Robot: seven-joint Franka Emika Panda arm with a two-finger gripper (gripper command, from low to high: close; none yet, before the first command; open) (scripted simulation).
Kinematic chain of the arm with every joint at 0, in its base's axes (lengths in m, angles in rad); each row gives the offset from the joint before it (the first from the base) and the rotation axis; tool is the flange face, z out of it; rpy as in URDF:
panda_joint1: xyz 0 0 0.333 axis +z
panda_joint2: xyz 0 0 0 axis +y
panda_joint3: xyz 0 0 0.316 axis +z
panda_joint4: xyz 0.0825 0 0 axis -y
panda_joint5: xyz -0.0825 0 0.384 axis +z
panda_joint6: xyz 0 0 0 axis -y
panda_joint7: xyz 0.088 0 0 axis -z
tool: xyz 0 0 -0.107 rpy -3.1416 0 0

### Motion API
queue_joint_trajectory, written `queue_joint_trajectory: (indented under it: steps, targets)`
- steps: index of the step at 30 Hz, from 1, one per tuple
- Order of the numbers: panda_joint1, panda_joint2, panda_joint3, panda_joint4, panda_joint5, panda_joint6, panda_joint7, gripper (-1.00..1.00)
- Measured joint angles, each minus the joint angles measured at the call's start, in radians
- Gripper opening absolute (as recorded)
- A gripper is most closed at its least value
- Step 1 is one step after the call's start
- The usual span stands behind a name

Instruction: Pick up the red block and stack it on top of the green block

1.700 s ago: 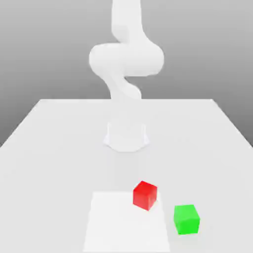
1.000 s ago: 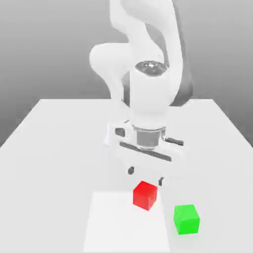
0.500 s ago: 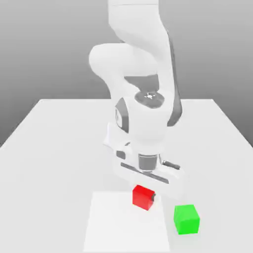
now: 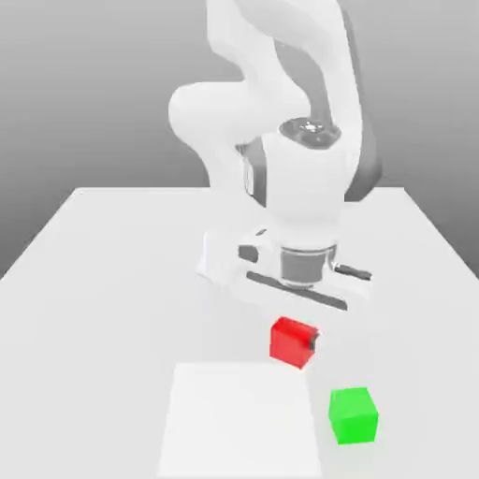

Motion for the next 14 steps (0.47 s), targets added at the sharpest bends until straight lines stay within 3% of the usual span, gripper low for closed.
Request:
queue_joint_trajectory:
  steps: [4, 10, 11, 14]
  targets:
    - [0.046, 0.057, 0.018, 0.116, -0.031, -0.055, 0.111, -1.00]
    - [0.068, 0.213, -0.024, 0.138, -0.127, 0.075, 0.191, -1.00]
    - [0.073, 0.231, -0.031, 0.139, -0.138, 0.092, 0.199, 1.00]
    - [0.073, 0.231, -0.031, 0.139, -0.138, 0.092, 0.199, 1.00]
